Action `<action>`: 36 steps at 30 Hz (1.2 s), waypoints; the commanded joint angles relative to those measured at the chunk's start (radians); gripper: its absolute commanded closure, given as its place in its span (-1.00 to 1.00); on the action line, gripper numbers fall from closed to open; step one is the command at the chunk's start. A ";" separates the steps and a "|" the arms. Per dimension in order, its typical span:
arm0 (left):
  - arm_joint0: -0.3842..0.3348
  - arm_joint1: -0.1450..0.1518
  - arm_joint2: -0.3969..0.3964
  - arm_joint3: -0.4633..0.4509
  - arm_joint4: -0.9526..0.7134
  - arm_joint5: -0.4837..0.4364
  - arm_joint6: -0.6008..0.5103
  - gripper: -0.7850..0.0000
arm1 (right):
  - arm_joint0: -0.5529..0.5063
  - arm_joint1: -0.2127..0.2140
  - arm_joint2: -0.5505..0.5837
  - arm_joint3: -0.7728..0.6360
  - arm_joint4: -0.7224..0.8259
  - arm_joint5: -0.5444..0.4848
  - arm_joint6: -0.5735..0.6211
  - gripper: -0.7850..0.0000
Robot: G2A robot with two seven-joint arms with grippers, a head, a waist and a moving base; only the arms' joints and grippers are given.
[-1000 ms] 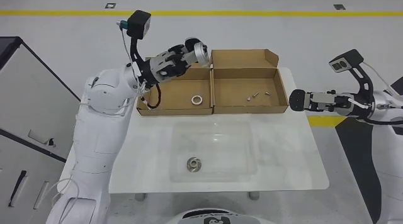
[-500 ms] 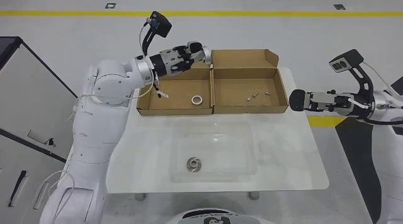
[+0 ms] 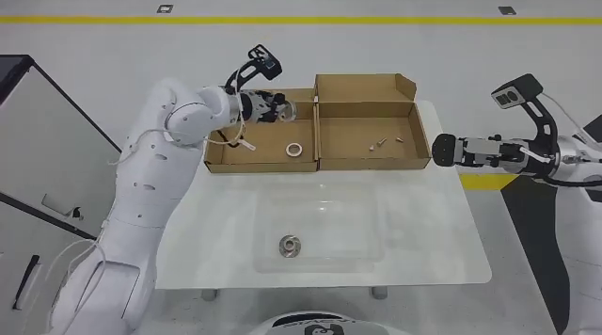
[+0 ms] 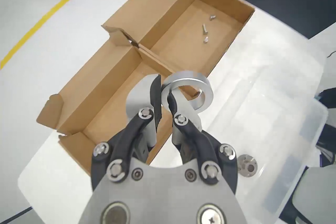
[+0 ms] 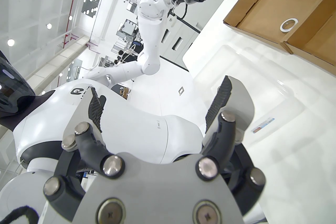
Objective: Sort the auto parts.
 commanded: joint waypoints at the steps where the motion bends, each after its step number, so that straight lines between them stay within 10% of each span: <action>1: -0.034 -0.004 0.040 0.048 0.051 -0.006 0.001 1.00 | 0.000 0.000 0.000 0.000 0.000 0.000 0.000 -1.00; 17: -0.255 -0.066 0.284 0.540 0.160 -0.035 0.060 1.00 | 0.000 0.000 0.000 0.000 0.000 0.000 0.000 -1.00; 36: -0.356 -0.150 0.422 0.868 0.106 -0.079 0.125 1.00 | 0.000 0.000 0.000 0.000 0.000 0.000 0.000 -1.00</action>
